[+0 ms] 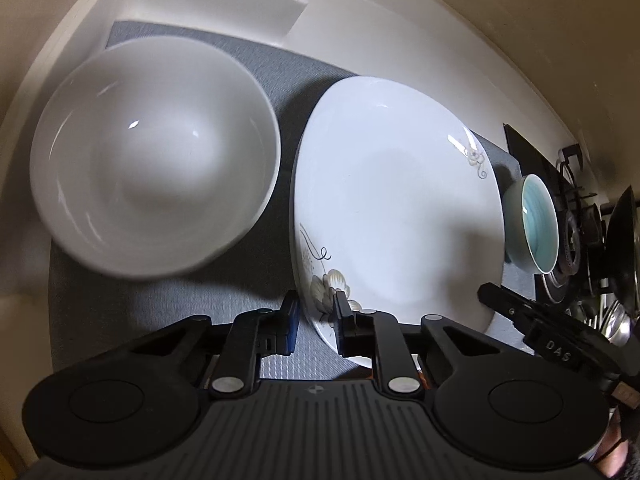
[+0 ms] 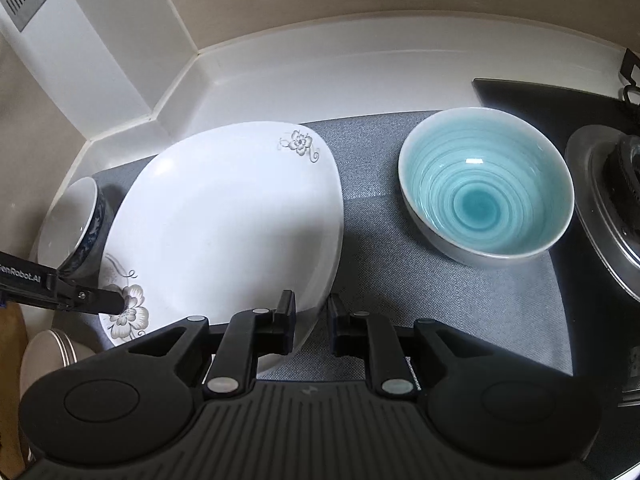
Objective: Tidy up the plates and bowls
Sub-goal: 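Lower the white plate onto the square white plate and open both tools, then grasp the rim of the terracotta-brown plate with both tools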
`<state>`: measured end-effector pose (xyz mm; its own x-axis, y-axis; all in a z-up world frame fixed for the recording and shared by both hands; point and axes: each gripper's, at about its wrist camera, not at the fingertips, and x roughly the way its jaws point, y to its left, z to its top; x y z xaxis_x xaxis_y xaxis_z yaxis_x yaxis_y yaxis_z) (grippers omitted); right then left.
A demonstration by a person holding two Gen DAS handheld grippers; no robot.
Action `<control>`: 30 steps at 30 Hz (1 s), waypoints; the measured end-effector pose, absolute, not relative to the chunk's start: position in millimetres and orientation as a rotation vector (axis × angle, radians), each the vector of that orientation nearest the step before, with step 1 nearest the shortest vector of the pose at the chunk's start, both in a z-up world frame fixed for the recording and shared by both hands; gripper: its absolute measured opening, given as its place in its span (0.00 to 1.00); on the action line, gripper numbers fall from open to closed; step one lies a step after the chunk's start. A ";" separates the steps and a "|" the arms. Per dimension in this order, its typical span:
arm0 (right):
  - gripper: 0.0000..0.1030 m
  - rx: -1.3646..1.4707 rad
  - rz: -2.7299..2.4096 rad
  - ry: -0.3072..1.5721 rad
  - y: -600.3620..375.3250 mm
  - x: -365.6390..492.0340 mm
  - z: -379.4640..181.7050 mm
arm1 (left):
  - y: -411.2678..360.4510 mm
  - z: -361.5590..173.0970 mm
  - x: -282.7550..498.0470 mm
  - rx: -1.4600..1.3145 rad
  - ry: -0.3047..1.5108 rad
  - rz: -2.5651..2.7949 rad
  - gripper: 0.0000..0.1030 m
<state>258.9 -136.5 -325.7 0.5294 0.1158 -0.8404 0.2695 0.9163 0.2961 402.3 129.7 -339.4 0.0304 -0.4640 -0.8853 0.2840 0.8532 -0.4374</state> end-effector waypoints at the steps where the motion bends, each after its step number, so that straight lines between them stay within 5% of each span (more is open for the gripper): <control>1: 0.17 0.441 -0.094 1.014 -137.9 256.4 -325.6 | 131.8 -339.7 403.1 -0.162 1.428 -0.579 0.18; 4: 0.20 0.523 -0.074 0.986 -142.9 240.8 -325.3 | 130.9 -333.9 399.3 -0.125 1.405 -0.565 0.18; 5: 0.28 0.536 -0.067 0.976 -144.0 233.9 -324.8 | 129.3 -329.7 396.1 -0.093 1.390 -0.560 0.18; 6: 0.36 0.536 -0.065 0.971 -143.4 225.8 -324.2 | 125.0 -326.0 392.2 -0.061 1.374 -0.558 0.18; 8: 0.74 0.530 -0.044 0.968 -140.5 210.4 -323.7 | 121.8 -319.4 384.7 -0.015 1.337 -0.559 0.18; 9: 0.80 0.533 -0.024 0.974 -137.7 202.5 -324.2 | 120.6 -316.9 381.3 0.004 1.323 -0.556 0.18; 13: 0.86 0.497 0.050 1.029 -115.7 183.3 -325.8 | 119.1 -308.9 370.3 0.045 1.299 -0.547 0.24; 16: 0.75 0.418 0.087 1.075 -96.6 177.6 -332.5 | 119.0 -300.5 361.5 0.056 1.282 -0.546 0.39; 20: 0.13 0.341 0.071 1.130 -88.3 173.1 -344.9 | 119.1 -288.1 347.3 0.060 1.265 -0.550 0.47; 21: 0.09 0.311 0.031 1.126 -90.6 171.0 -344.5 | 116.5 -287.4 343.0 0.069 1.270 -0.565 0.50; 30: 0.08 0.424 -0.159 1.075 -148.9 141.0 -338.9 | 76.7 -296.1 310.0 0.169 1.388 -0.637 0.52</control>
